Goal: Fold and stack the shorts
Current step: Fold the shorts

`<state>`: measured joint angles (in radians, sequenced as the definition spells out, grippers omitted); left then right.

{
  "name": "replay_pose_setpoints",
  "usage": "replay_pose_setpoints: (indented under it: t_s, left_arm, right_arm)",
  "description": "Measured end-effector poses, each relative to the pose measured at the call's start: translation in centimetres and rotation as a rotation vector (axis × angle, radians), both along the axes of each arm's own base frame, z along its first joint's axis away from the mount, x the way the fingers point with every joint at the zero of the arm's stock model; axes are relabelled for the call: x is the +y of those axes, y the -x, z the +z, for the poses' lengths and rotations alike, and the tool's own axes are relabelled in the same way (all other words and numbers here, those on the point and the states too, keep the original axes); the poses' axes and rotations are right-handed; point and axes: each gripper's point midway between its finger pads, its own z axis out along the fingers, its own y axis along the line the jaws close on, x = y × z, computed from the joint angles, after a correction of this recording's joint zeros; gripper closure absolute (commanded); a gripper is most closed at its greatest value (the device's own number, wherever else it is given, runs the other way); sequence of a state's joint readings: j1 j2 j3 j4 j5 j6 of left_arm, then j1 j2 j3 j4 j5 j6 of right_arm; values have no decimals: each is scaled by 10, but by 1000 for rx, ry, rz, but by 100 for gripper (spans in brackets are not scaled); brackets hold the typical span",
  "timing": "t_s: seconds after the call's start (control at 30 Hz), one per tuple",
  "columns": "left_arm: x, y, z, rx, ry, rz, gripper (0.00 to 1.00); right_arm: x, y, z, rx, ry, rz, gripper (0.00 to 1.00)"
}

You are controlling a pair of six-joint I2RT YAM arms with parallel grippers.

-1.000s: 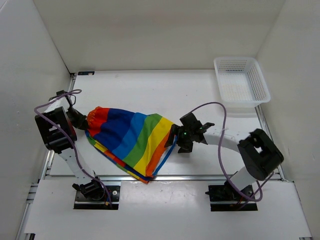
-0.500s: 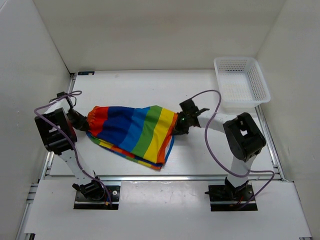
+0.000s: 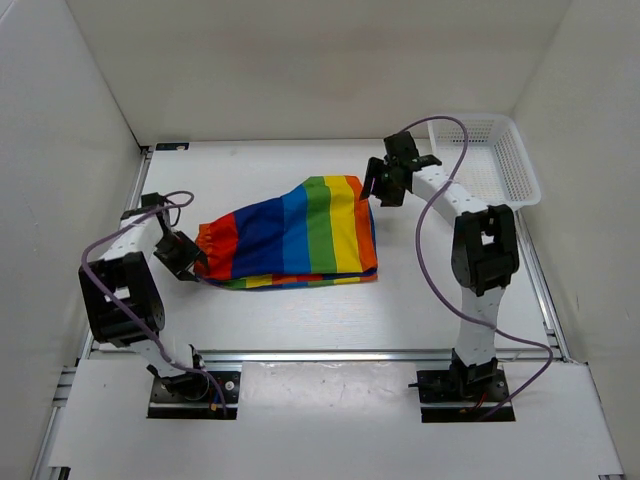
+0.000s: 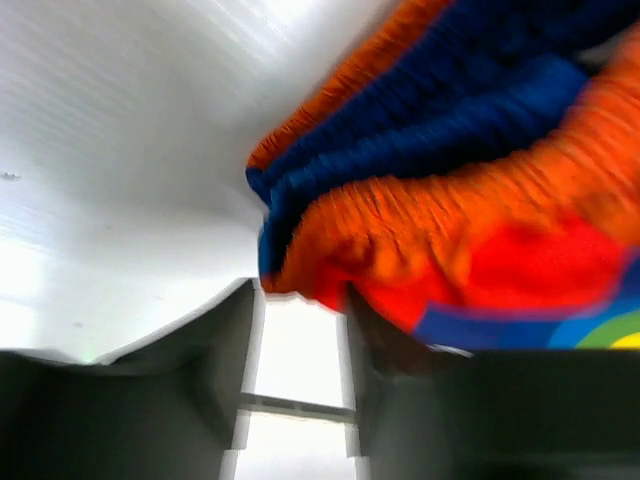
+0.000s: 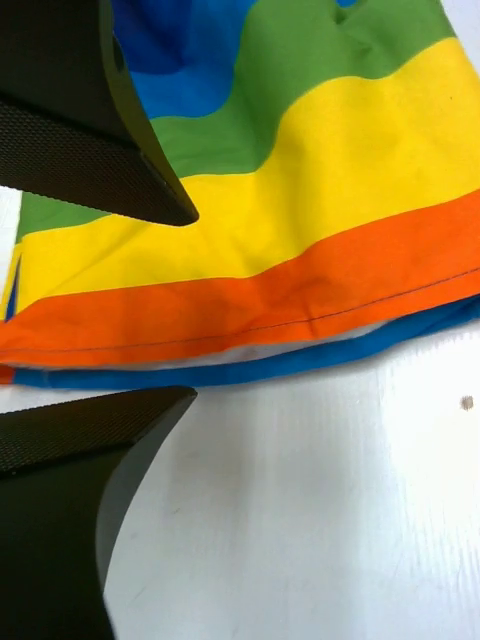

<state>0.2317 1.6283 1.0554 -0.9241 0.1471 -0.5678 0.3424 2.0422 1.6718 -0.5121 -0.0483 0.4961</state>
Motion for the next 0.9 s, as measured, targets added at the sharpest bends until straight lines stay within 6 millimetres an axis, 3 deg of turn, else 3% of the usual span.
replay_pose_setpoints:
  t_s: [0.07, 0.2, 0.23, 0.27, 0.37, 0.47, 0.67, 0.73, 0.87, 0.9]
  left_arm:
    - [1, -1, 11, -37, -10, 0, 36]
    - [4, -4, 34, -99, -35, -5, 35]
    - [4, -5, 38, -111, -41, -7, 35]
    - [5, -7, 42, -122, -49, -6, 21]
    - [7, -7, 44, -131, -61, -17, 19]
    - [8, -7, 36, -119, -61, -26, 15]
    - [7, -4, 0, -41, -40, -39, 38]
    - [7, -4, -10, -15, -31, -39, 46]
    - [7, -7, -20, -1, -22, -43, 70]
    - [7, -7, -20, -2, -22, -40, 80]
  right_arm:
    - [-5, 6, 9, -9, 19, -9, 29]
    - [-16, 33, 41, -41, 30, -42, 48]
    - [-18, 43, 50, -51, 21, -49, 48]
    - [-20, 55, 59, -57, 10, -58, 48]
    - [-21, 92, 72, -56, -46, -82, 36]
    - [-16, 134, 52, 21, -118, -100, 26]
    - [-14, 198, -16, 276, -159, -180, 26]
    - [-14, 204, -23, 310, -175, -210, 26]
    - [-7, 198, -28, 318, -222, -256, 21]
    - [-5, 195, -30, 317, -235, -264, 21]
